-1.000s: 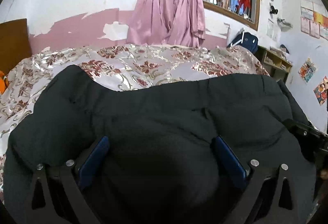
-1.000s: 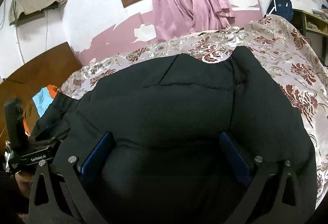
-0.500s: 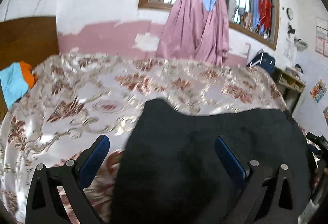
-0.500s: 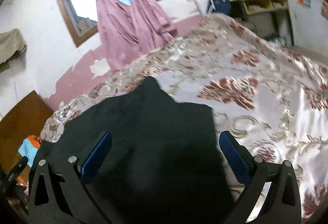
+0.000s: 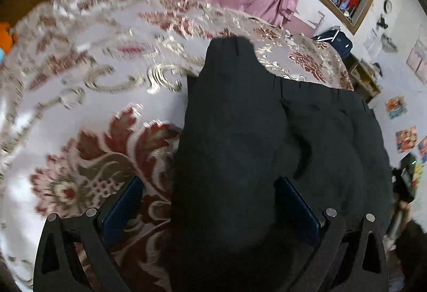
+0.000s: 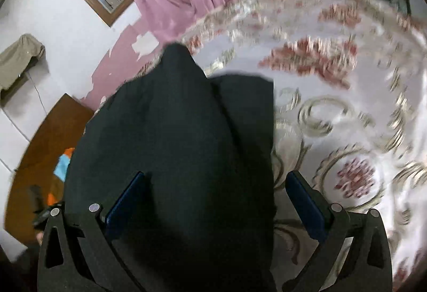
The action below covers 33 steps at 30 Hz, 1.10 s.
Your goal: Fold large clothes
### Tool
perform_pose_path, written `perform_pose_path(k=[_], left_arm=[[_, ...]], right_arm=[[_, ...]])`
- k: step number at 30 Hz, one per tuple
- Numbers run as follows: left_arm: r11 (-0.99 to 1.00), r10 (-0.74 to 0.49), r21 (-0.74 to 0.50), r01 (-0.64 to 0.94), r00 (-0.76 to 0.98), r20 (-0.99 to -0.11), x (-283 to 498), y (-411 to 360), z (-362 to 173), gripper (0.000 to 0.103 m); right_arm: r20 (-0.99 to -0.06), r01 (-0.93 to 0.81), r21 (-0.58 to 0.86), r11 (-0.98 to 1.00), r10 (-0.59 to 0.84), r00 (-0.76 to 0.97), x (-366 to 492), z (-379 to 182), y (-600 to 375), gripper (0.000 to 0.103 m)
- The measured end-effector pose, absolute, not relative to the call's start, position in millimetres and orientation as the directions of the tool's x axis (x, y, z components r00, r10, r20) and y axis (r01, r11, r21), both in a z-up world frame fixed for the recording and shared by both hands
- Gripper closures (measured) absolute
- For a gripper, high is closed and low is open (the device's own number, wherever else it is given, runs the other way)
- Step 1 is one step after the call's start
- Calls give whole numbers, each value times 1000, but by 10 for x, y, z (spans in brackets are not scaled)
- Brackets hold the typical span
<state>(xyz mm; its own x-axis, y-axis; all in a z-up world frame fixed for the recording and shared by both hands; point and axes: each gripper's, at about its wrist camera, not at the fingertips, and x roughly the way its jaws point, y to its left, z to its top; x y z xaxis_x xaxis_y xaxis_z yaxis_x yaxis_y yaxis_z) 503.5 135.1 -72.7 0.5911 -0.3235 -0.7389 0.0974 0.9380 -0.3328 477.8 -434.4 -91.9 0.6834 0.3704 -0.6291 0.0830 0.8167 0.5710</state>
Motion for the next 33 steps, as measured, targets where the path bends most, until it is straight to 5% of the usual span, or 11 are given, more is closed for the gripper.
perform_pose_path(k=[11, 17, 33], left_arm=[[922, -381, -352, 165, 561, -735, 5138, 1313, -826, 0], [937, -348, -268, 224, 556, -754, 5083, 1105, -845, 0], [969, -218, -91, 228, 628, -747, 4905, 786, -918, 0]], right_arm=[[-608, 76, 616, 784, 412, 679, 4867, -1107, -4324, 1], [-596, -82, 580, 811, 490, 636, 4830, -970, -4020, 1], [-483, -99, 581, 808, 440, 757, 4555, -1106, -4089, 1]])
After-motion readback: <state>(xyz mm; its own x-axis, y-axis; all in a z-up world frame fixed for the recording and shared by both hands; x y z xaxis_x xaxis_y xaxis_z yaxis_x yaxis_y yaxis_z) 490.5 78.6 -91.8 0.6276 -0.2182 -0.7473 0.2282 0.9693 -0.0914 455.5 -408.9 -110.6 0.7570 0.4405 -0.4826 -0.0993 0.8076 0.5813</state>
